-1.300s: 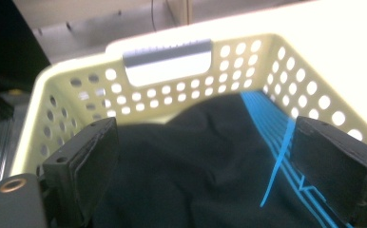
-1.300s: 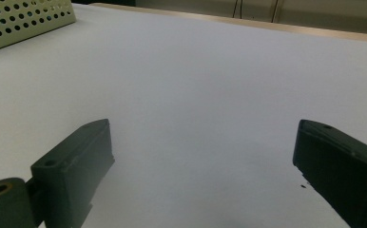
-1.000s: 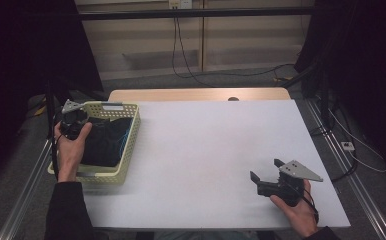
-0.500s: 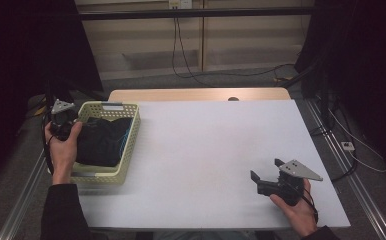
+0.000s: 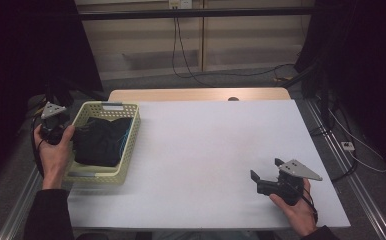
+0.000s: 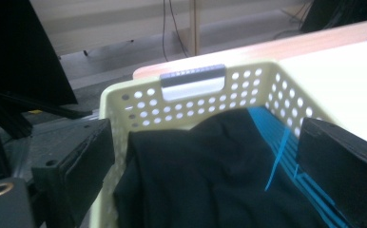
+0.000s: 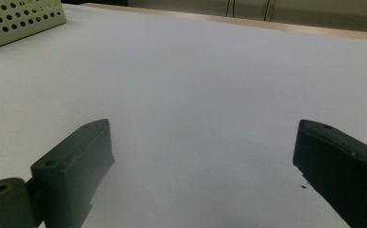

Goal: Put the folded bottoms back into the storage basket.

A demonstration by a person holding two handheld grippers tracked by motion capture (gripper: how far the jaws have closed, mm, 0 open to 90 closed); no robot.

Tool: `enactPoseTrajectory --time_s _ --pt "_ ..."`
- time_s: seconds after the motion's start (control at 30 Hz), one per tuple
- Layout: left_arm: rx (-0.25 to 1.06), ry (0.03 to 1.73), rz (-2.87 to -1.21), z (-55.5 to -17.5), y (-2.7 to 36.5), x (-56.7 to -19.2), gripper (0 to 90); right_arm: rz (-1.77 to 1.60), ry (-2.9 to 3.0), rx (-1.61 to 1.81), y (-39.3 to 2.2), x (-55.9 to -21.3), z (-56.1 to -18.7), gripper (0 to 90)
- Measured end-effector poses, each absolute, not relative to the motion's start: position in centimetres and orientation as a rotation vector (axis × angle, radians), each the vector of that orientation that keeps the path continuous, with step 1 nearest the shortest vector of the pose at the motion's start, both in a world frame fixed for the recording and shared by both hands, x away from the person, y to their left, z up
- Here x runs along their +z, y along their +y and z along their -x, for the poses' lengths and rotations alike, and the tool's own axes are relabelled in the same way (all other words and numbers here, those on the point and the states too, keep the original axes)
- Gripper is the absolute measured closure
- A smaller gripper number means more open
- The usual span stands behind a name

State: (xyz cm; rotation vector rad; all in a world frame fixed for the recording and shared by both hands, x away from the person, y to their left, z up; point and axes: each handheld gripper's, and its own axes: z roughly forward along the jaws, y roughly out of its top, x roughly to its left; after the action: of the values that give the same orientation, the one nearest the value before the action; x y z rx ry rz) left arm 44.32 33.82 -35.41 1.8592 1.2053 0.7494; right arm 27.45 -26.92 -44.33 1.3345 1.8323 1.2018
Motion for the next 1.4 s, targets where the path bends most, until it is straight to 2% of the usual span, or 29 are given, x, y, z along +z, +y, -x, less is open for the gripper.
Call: enactPoseTrajectory --time_s 0.2,0.5,0.8,1.1,1.4 --pt "0.715 1.257 -1.829 -43.2 34.9 -35.7 5.1 -1.336 1.831 1.201 -26.9 -44.3 -27.4 5.7" --pt "0.761 1.290 -1.820 -41.3 36.3 -36.4 5.2 -1.339 1.834 1.202 -26.8 -44.3 -27.5 5.7" --pt "0.806 1.290 -1.829 -38.9 36.0 -36.0 5.3 -1.333 1.843 1.204 -26.7 -44.3 -27.6 5.7" --pt "0.744 1.234 -1.820 -37.3 36.1 -36.7 5.3 -1.335 1.844 1.206 -26.7 -44.3 -27.6 5.7" --pt "0.765 1.227 -1.843 -35.4 35.5 -36.6 5.3 -1.332 1.845 1.206 -26.6 -44.3 -27.6 5.7"
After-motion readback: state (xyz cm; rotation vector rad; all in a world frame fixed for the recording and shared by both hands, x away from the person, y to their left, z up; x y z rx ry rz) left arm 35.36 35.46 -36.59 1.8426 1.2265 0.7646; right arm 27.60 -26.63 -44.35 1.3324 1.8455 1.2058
